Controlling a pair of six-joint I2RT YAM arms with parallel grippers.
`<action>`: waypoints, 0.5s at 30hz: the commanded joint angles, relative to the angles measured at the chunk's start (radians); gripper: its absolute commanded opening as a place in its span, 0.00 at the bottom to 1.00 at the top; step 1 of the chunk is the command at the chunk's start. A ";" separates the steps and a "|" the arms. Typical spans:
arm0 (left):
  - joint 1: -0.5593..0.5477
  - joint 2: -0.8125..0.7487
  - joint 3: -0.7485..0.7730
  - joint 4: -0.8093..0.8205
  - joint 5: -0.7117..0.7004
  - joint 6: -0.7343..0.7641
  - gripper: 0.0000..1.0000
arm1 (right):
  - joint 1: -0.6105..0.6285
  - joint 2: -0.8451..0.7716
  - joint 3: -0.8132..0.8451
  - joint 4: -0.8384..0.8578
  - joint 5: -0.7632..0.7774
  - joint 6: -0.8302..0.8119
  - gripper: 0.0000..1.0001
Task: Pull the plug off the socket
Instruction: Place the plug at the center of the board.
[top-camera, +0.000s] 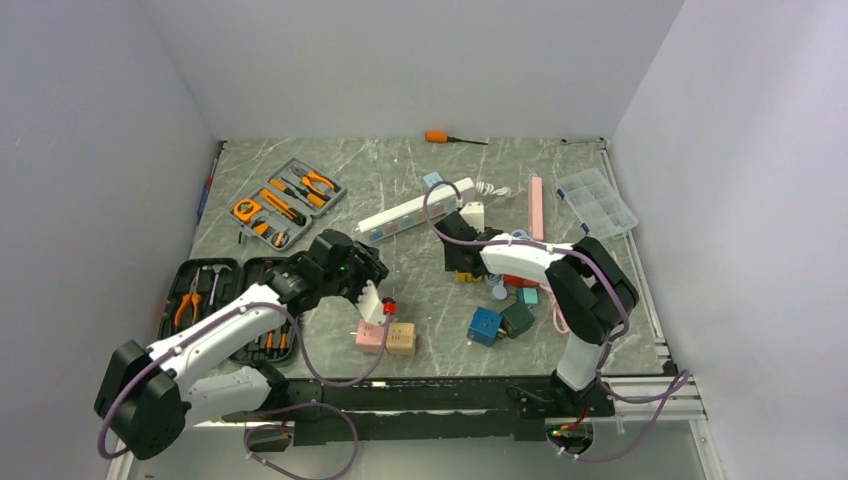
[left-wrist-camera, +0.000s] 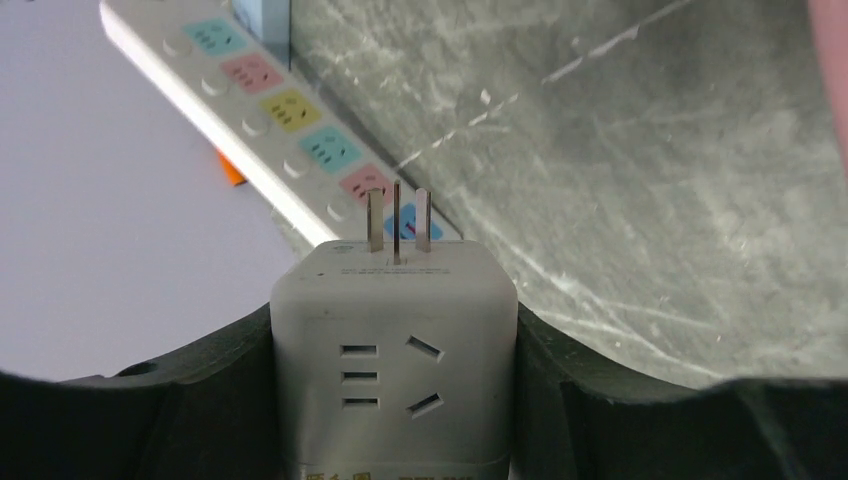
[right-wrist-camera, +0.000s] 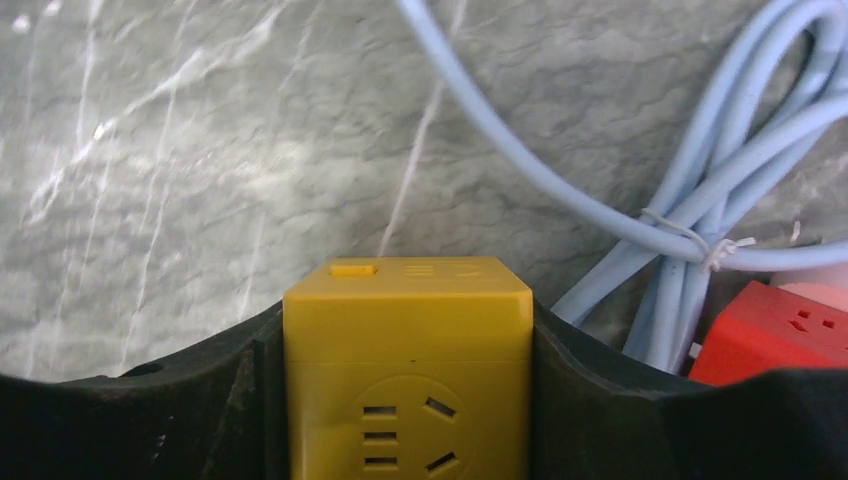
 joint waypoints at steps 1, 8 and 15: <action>-0.075 0.081 0.127 -0.040 -0.049 -0.078 0.00 | -0.053 -0.052 -0.069 0.076 0.044 0.061 0.72; -0.131 0.301 0.322 -0.152 -0.070 -0.185 0.00 | -0.063 -0.176 -0.083 0.117 -0.070 0.021 1.00; -0.129 0.514 0.480 -0.236 0.006 -0.320 0.00 | -0.087 -0.463 -0.016 0.031 -0.098 0.000 1.00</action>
